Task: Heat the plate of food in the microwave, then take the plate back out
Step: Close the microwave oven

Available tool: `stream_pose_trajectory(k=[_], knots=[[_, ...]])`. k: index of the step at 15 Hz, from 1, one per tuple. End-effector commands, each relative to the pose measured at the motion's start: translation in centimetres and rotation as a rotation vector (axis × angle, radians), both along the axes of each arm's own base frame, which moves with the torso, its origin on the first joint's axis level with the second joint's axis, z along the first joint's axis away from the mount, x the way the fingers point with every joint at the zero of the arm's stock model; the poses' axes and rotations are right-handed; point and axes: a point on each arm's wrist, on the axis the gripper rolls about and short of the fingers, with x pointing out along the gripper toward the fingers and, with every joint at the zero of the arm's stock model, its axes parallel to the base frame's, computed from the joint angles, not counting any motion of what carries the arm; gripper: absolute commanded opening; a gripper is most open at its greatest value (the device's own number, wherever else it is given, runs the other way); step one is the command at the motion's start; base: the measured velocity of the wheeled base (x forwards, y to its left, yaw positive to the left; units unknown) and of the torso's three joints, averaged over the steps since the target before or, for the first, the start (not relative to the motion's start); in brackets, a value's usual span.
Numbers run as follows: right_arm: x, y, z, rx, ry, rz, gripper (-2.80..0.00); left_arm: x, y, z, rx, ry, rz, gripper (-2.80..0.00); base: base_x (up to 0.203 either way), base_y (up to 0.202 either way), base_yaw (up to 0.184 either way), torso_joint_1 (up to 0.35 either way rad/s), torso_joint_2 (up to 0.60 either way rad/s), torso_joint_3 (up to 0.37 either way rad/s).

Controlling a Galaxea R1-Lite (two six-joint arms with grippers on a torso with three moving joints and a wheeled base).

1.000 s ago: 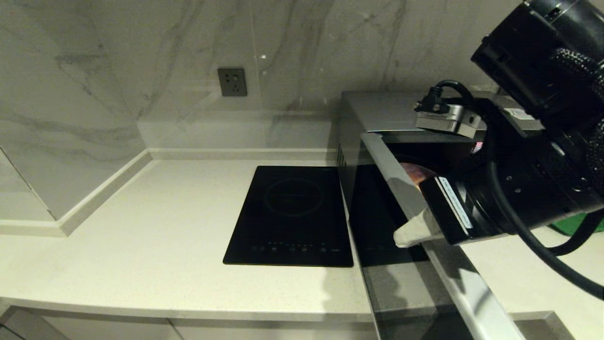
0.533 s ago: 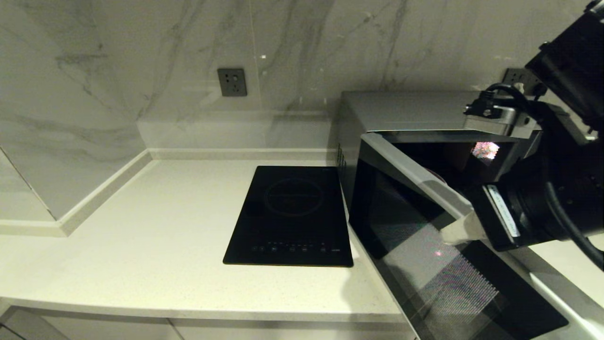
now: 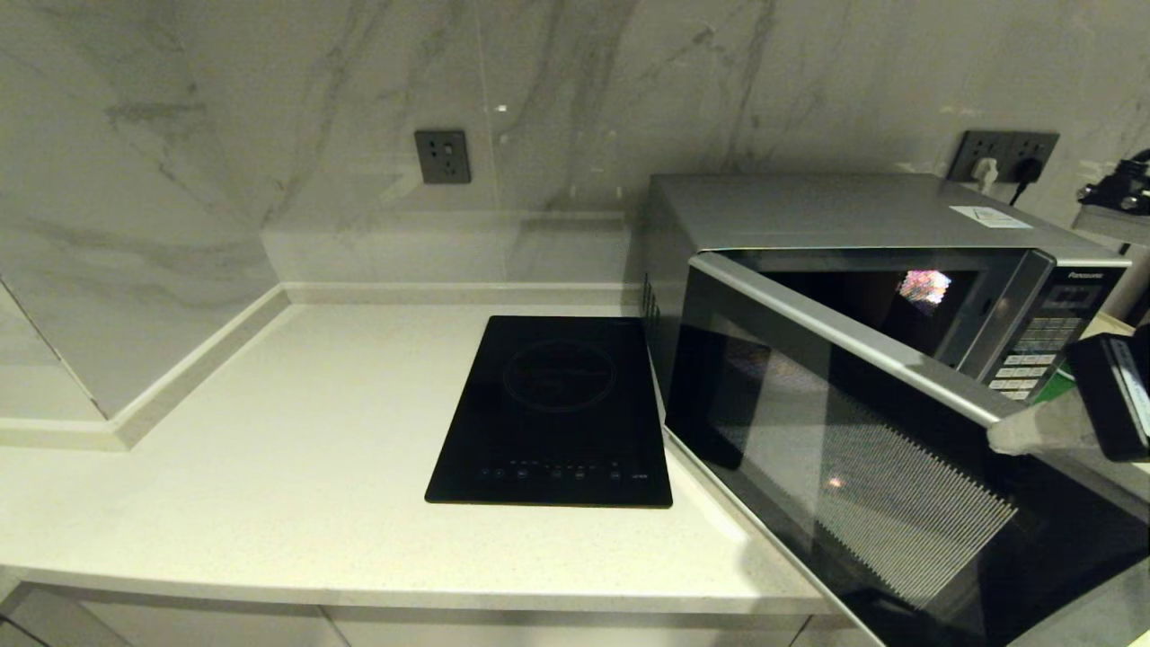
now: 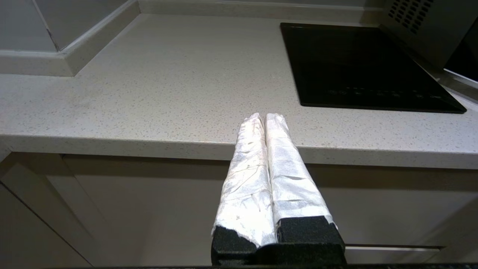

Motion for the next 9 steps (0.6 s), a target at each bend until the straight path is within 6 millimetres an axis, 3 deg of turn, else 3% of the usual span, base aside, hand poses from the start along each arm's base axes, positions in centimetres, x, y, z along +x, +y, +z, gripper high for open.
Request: stream_pose_trajectory(k=[1,5,9], knots=[[-1.1,-2.5,-0.6,-0.004,0.011,-0.103,-2.80,0.0,0.0,0.0,-0.001,-0.001,0.000,-2.80,0.000,0.000,0.000,0.000,0.00,0.000],[-1.3,-4.1,-1.5,-0.016,0.027,-0.190,-2.80,0.0,0.0,0.0,-0.001,-0.001,0.000,-2.80,0.000,0.000,0.000,0.000,0.00,0.000],[1.8,-5.8,-2.5,0.018,-0.076,-0.353,-2.80,0.0,0.0,0.0,-0.001,-0.001,0.000,-2.80,0.000,0.000,0.000,0.000,0.00,0.000]])
